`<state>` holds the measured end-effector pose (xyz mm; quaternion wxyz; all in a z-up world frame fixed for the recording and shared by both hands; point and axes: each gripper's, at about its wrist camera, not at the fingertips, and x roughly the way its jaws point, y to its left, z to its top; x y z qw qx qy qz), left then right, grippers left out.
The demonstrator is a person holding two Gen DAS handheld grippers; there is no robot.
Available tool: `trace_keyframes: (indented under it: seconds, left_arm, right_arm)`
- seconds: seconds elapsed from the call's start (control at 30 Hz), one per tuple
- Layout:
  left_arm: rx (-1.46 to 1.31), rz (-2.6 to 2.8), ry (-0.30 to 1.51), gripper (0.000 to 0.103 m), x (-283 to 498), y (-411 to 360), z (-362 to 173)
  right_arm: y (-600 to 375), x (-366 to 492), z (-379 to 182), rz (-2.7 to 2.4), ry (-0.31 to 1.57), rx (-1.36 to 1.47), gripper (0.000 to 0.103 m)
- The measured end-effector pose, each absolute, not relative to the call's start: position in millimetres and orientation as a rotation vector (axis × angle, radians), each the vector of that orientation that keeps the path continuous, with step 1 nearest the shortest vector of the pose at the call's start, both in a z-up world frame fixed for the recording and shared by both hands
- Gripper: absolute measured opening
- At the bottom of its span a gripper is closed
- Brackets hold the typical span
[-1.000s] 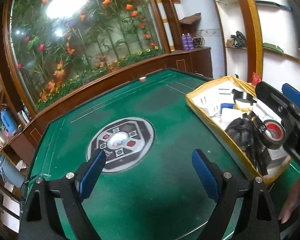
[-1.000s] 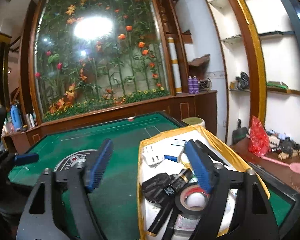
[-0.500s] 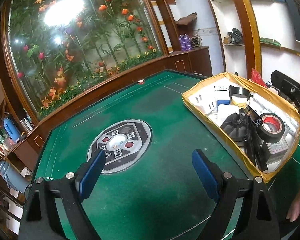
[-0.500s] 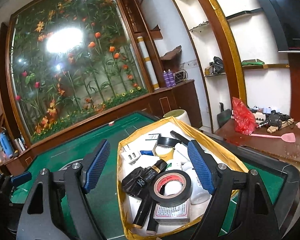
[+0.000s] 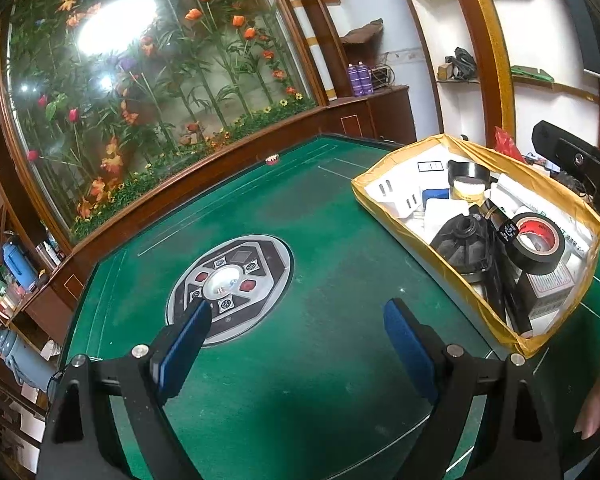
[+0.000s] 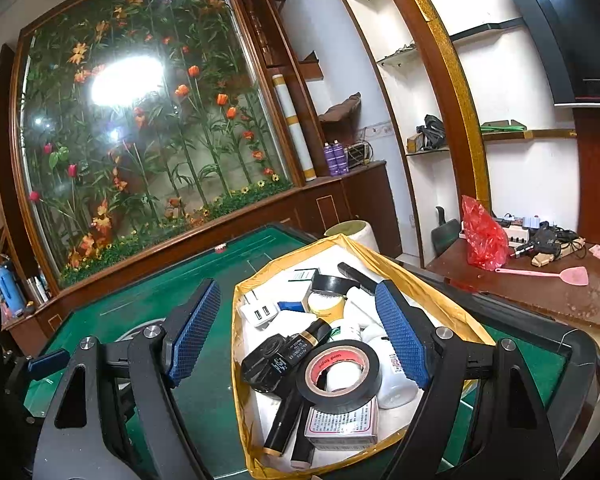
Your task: Organize rigid objects
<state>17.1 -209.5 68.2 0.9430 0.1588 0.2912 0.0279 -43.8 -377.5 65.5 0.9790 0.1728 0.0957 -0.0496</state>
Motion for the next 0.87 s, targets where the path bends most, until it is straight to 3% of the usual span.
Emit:
trace_keyframes:
  seconds: [0.87]
  left_arm:
    - [0.307, 0.043, 0.619, 0.089, 14.7, -205.2, 66.4]
  right_arm:
    - [-378.2, -43.3, 65.3, -0.098, 0.194, 0.350, 0.081]
